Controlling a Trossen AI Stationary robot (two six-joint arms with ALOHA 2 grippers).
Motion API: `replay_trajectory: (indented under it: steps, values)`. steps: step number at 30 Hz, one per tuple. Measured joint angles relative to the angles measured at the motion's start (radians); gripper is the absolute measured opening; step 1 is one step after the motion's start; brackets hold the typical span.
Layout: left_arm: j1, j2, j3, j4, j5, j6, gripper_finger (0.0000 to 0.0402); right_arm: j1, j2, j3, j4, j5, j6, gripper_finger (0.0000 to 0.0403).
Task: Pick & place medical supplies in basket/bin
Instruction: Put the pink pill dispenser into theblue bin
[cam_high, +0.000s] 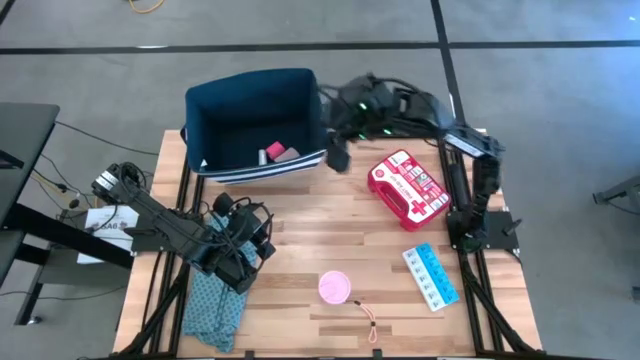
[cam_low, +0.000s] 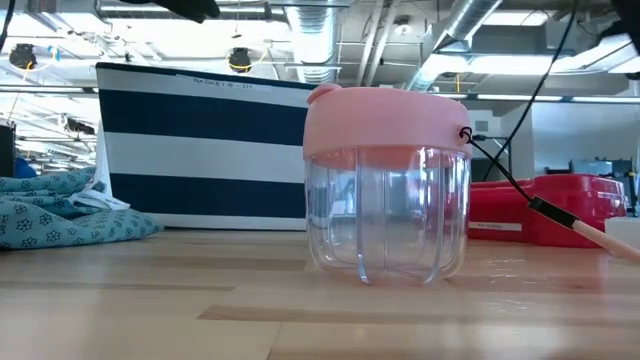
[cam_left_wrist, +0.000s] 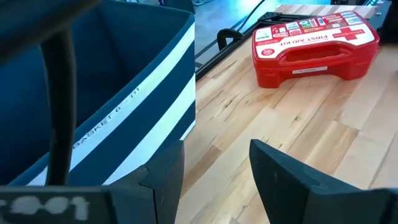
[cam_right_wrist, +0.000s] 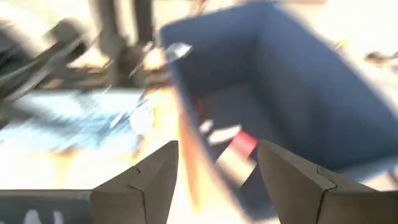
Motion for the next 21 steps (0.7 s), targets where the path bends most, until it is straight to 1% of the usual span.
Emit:
replay_trajectory:
  steps: [4, 7, 9, 13, 16, 21]
  values:
    - [0.000, 0.000, 0.000, 0.000, 0.012, 0.000, 0.0173, 0.082, -0.054, -0.001, -0.233, -0.001, 0.045, 0.0217]
    - [0.000, 0.000, 0.000, 0.000, 0.012, 0.000, 0.0173, 0.144, -0.061, -0.002, -0.421, -0.001, 0.132, 0.0215]
    - [0.000, 0.000, 0.000, 0.000, 0.012, 0.000, 0.0173, 0.188, -0.055, -0.023, -0.503, 0.000, 0.185, 0.0214]
    - [0.000, 0.000, 0.000, 0.000, 0.019, 0.000, 0.0173, 0.272, -0.053, -0.137, -0.480, -0.008, 0.195, 0.0211]
    - [-0.001, 0.000, 0.000, 0.000, 0.020, 0.000, 0.0173, 0.330, -0.048, -0.228, -0.494, -0.051, 0.224, 0.0211]
    - [-0.002, 0.001, 0.000, -0.001, 0.074, 0.002, 0.0173, 0.438, -0.045, -0.417, -0.491, -0.104, 0.306, 0.0214]
